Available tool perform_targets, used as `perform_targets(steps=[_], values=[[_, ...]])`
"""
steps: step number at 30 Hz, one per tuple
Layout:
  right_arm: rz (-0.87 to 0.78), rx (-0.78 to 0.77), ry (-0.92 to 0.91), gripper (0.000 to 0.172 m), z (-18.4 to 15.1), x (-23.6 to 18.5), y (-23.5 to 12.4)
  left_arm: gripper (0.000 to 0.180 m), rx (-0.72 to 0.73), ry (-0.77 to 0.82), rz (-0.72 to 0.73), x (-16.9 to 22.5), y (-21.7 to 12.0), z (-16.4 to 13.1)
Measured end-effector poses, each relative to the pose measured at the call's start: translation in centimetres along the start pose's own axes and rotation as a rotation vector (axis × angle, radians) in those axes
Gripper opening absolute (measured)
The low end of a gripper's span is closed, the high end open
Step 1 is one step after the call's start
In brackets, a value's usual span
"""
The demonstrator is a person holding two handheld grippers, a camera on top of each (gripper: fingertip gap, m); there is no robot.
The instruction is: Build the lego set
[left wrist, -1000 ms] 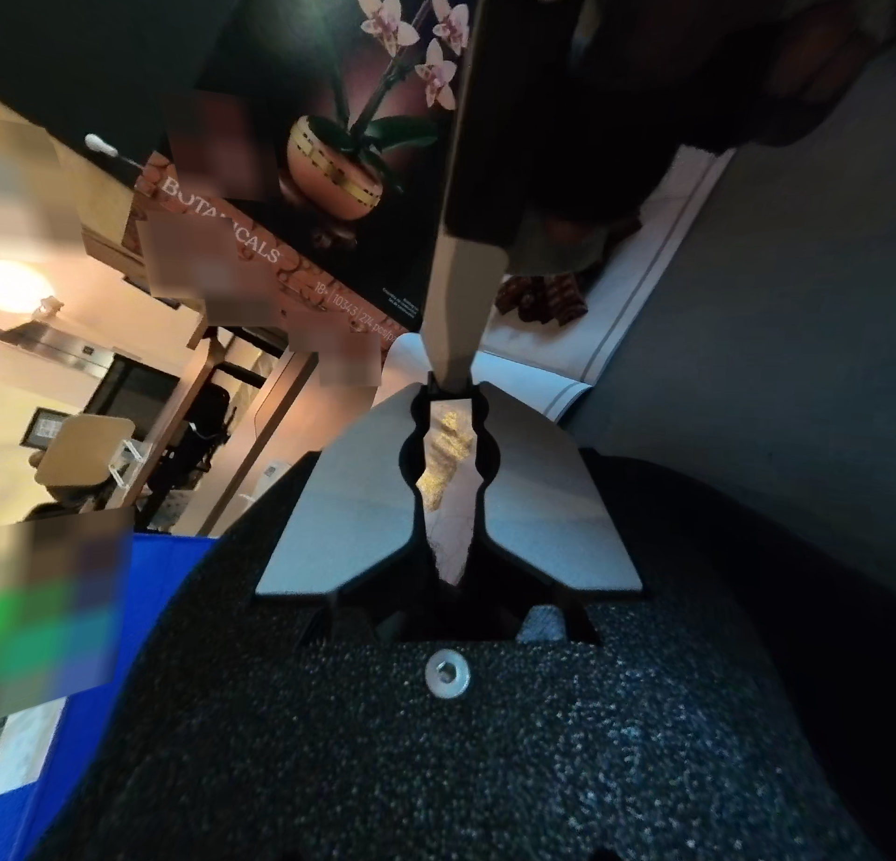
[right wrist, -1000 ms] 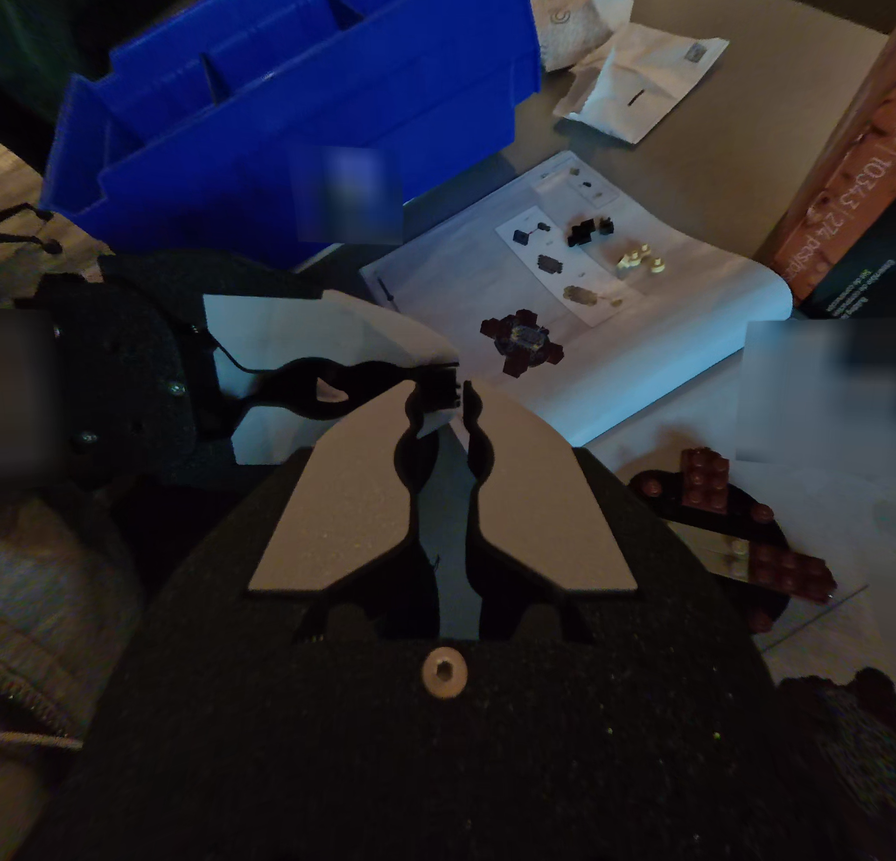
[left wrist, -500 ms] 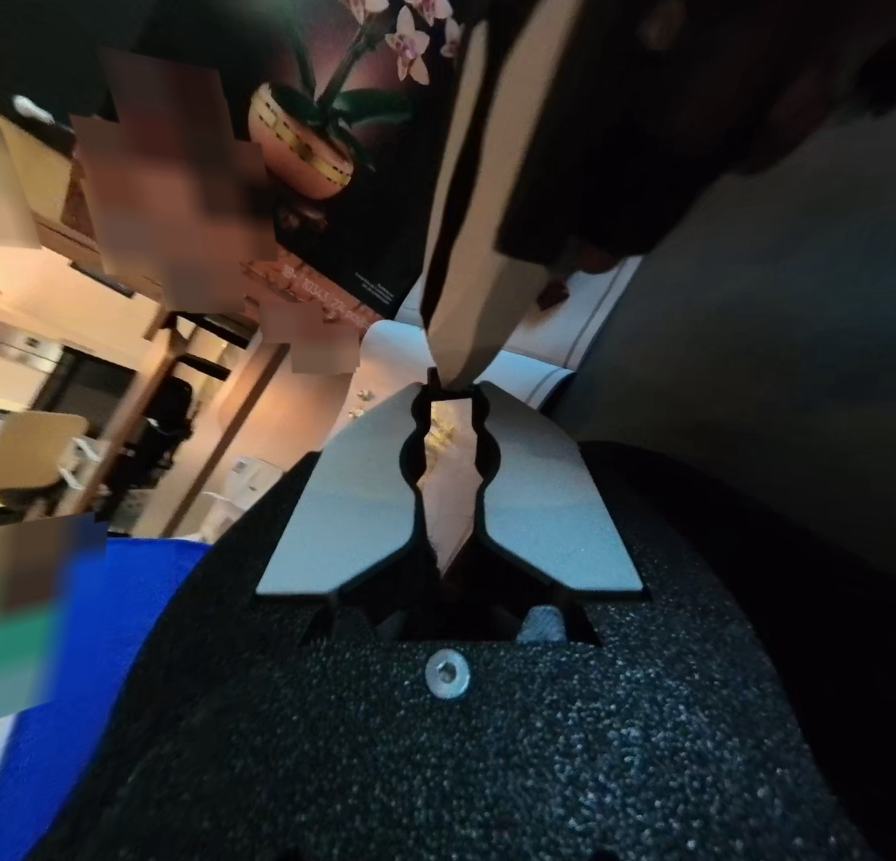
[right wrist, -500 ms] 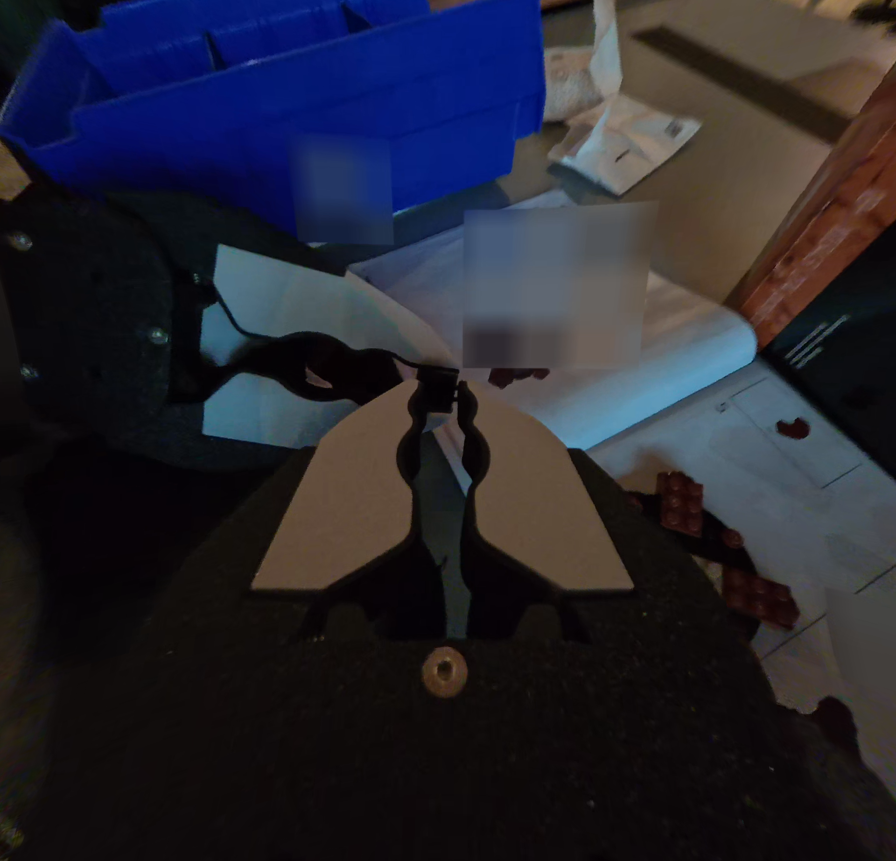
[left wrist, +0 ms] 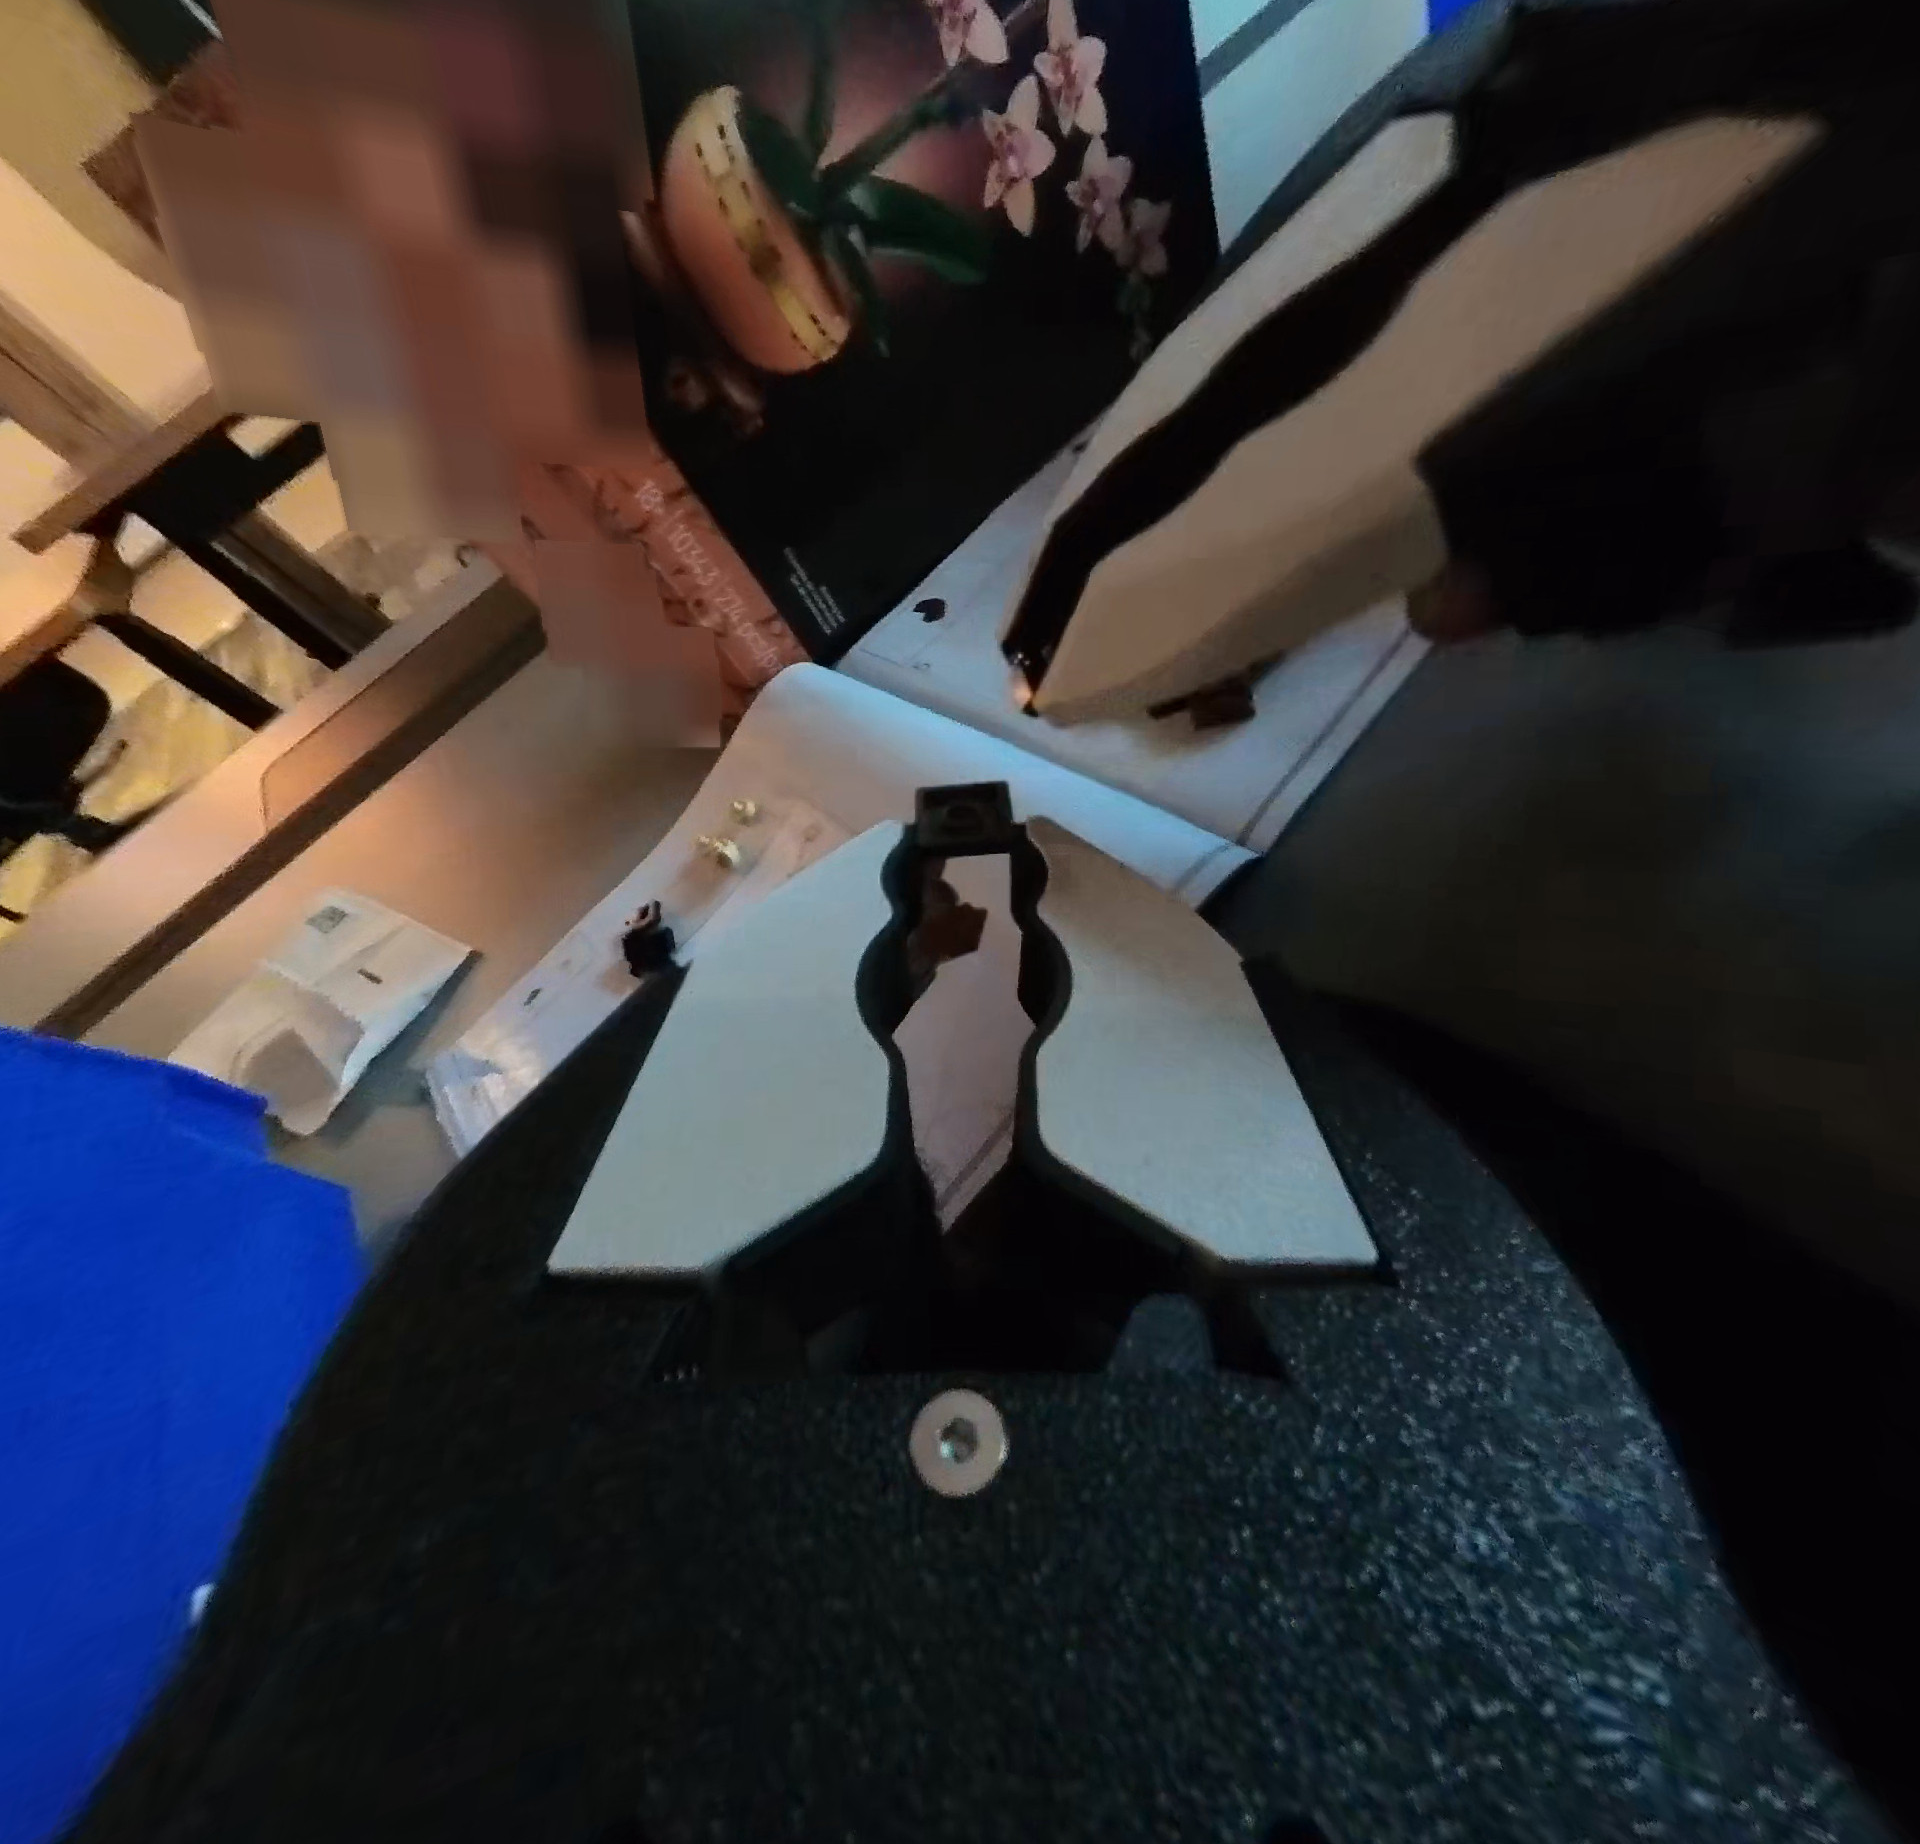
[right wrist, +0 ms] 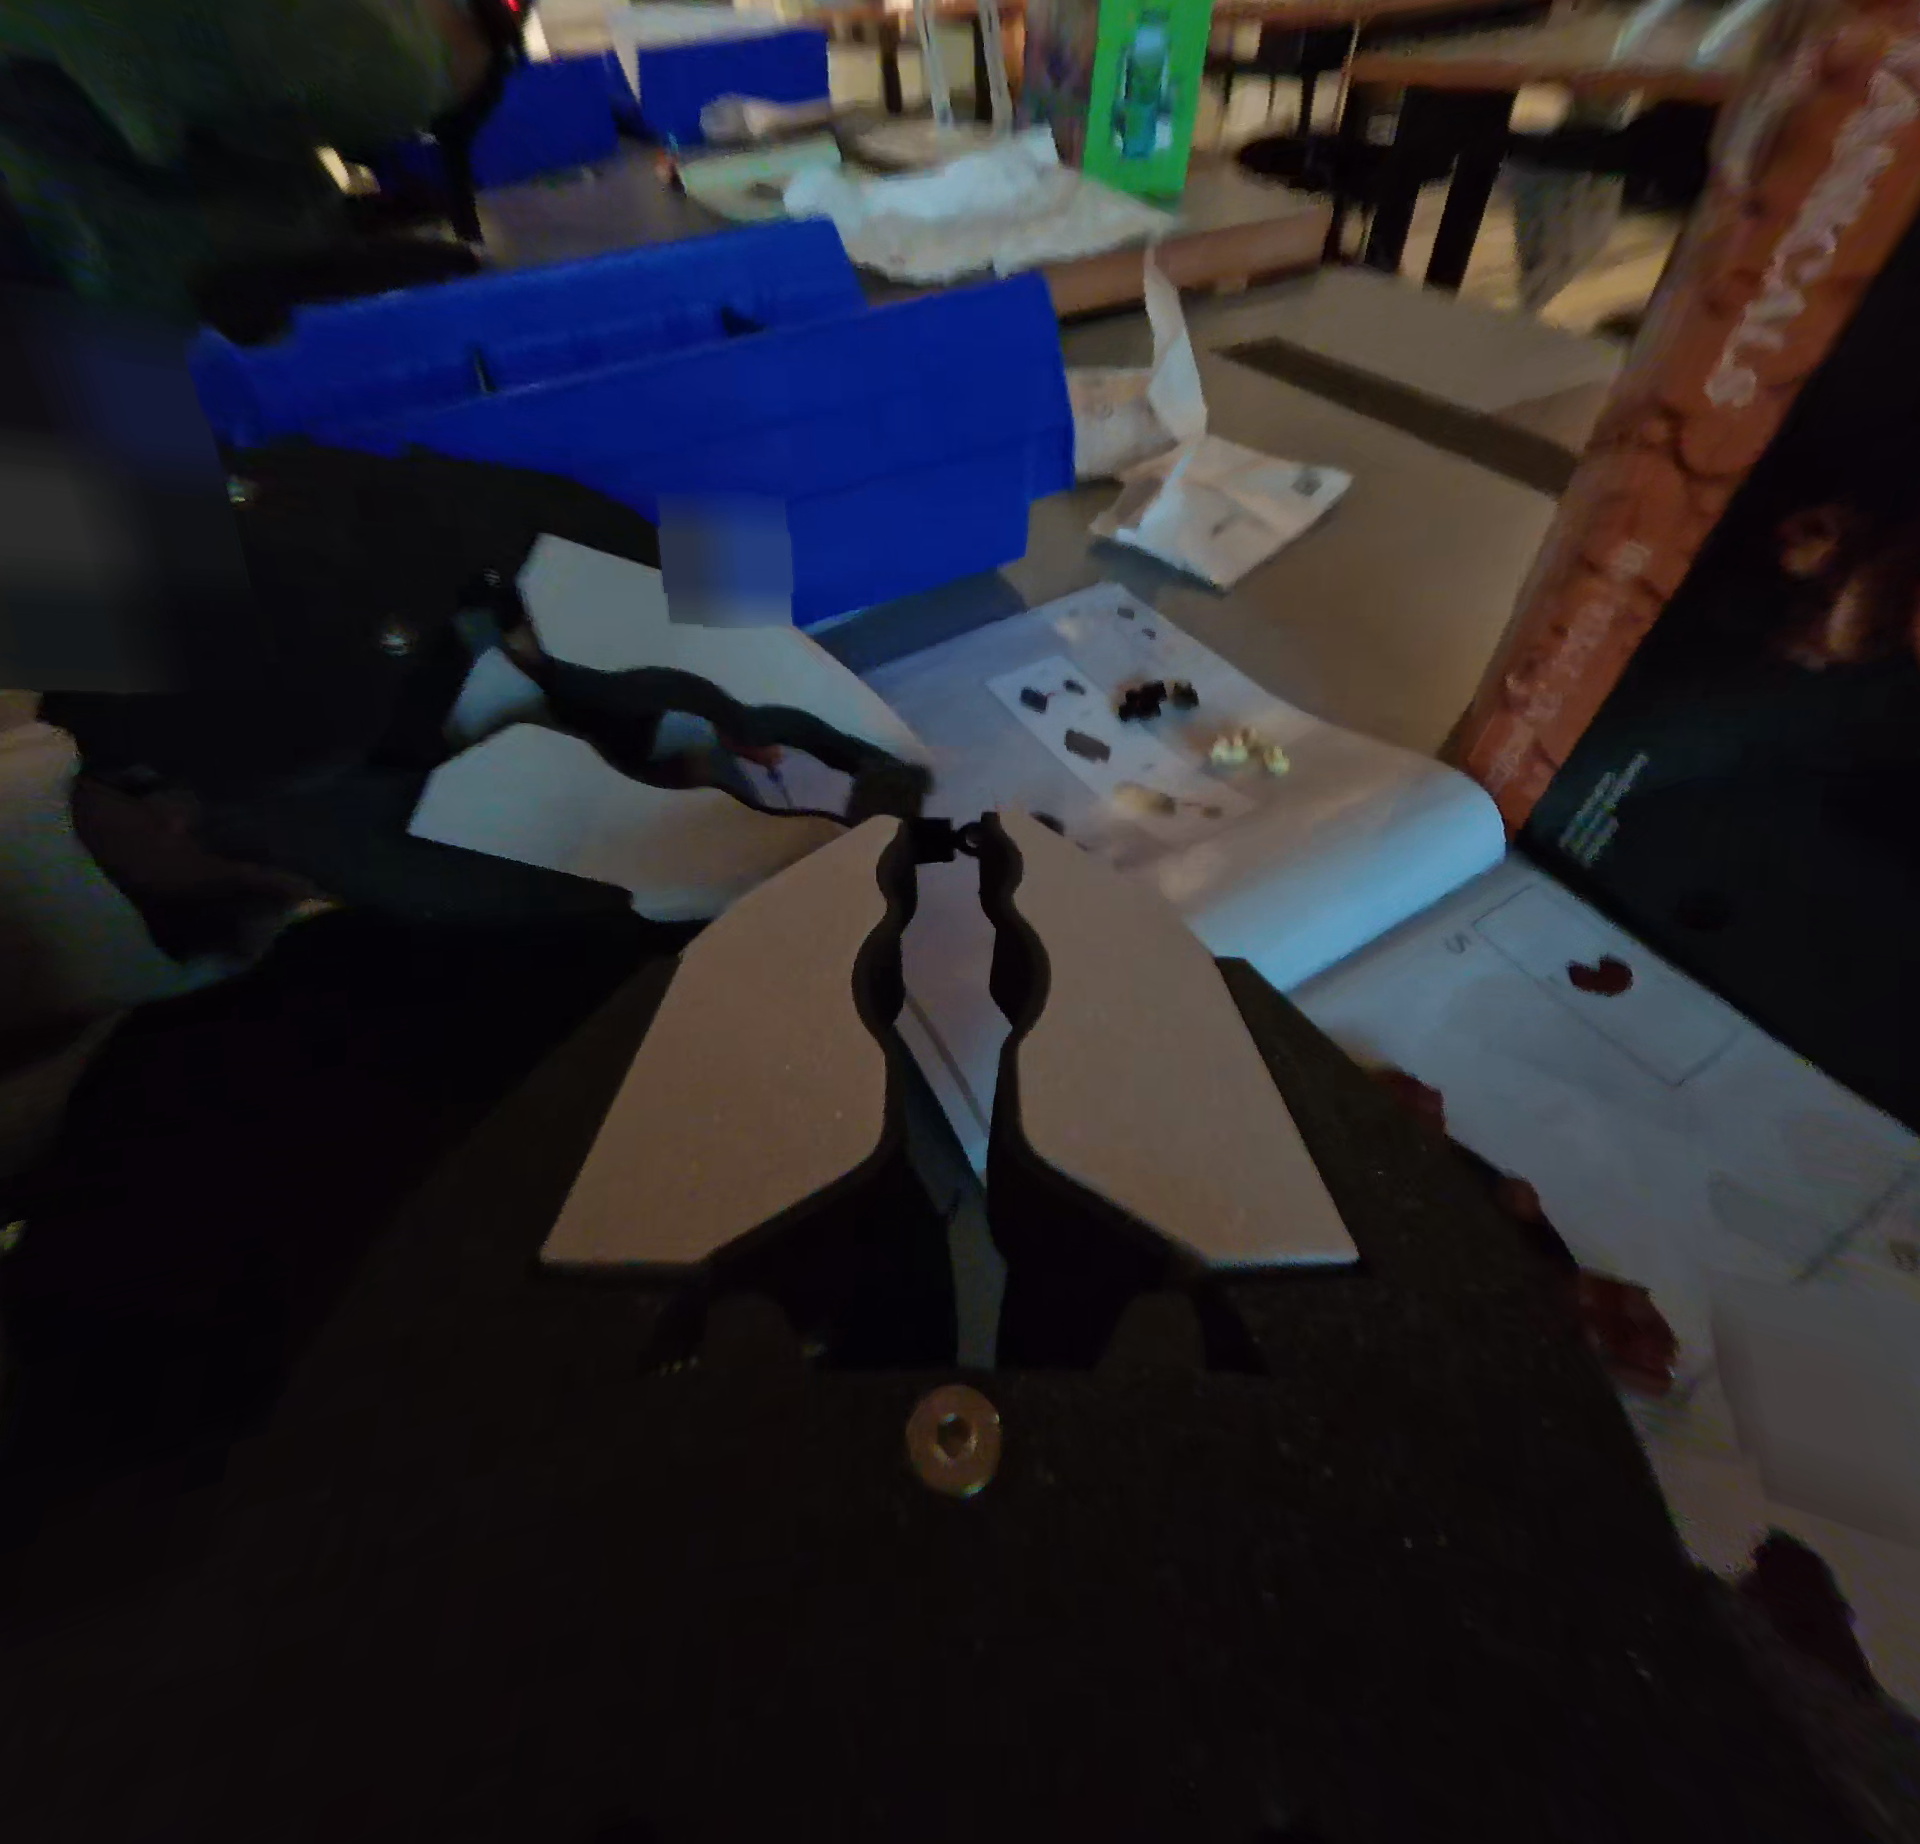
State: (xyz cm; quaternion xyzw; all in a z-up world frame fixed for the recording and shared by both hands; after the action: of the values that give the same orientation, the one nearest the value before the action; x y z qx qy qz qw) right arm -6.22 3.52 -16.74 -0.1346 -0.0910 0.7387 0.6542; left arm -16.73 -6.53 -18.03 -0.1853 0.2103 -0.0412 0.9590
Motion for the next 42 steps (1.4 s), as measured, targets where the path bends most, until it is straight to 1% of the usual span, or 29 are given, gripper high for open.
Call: perform_targets(steps=[2, 3, 7, 10, 12, 14, 17, 19, 22, 25, 27, 30, 35, 42], values=[[0.004, -0.032, 0.009, 0.010, 0.2, 0.5, -0.3, 0.016, 0.007, 0.013, 0.008, 0.1, -0.1, 0.0], [0.006, -0.073, 0.012, 0.010, 0.2, 0.8, -0.3, 0.016, 0.006, 0.014, 0.007, 0.1, -0.1, 0.0], [0.033, -0.294, 0.035, 0.010, 0.0, 2.4, 0.5, 0.016, -0.015, -0.041, -0.016, -0.2, -0.3, 0.1], [0.040, -0.461, 0.023, 0.011, 0.1, 3.2, 2.2, 0.016, -0.032, -0.132, -0.067, -0.6, -0.9, -0.1], [0.038, -0.525, -0.015, 0.010, 0.5, 3.4, 3.6, 0.016, -0.028, -0.185, -0.084, -0.8, -1.3, -0.3], [0.045, -0.576, -0.047, 0.010, 0.7, 3.4, 5.0, 0.016, -0.030, -0.215, -0.068, -1.0, -1.6, -0.7], [0.082, -0.573, -0.051, 0.010, 1.2, 3.2, 6.0, 0.016, -0.045, -0.194, 0.011, -1.4, -1.6, -1.1], [0.106, -0.540, -0.026, 0.010, 2.0, 3.2, 6.0, 0.016, -0.046, -0.160, 0.060, -1.6, -1.4, -1.4], [0.133, -0.477, 0.004, 0.010, 3.7, 3.1, 5.1, 0.016, -0.023, -0.150, 0.090, -1.8, -1.0, -1.6], [0.247, -0.392, 0.093, 0.010, 5.2, 2.1, 4.5, 0.016, 0.024, -0.154, 0.106, -2.0, -1.1, -1.5], [0.277, -0.371, 0.123, 0.010, 5.5, 1.6, 4.5, 0.016, 0.049, -0.143, 0.125, -2.0, -1.1, -1.3], [0.280, -0.354, 0.136, 0.011, 5.7, 1.1, 4.8, 0.016, 0.076, -0.114, 0.151, -1.9, -1.2, -1.1], [0.255, -0.380, 0.101, 0.011, 5.8, 0.6, 5.2, 0.016, 0.115, -0.068, 0.178, -1.5, -1.3, -0.7], [0.205, -0.411, 0.042, 0.011, 6.1, 0.2, 5.3, 0.016, 0.121, -0.076, 0.185, -1.5, -1.3, -0.8]])
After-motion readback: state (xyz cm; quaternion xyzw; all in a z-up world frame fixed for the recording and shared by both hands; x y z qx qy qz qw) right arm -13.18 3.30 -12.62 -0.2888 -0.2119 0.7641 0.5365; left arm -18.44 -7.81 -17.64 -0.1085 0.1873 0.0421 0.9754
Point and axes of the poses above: each gripper's, where its closed fingertips meet, y out along the fingers, z out of its top, x = y × z across the jaws, the point moved 9 cm from there along -y, back along the fingers, and after that the axes turned 3 degrees about -x, right-handed, at the moved point
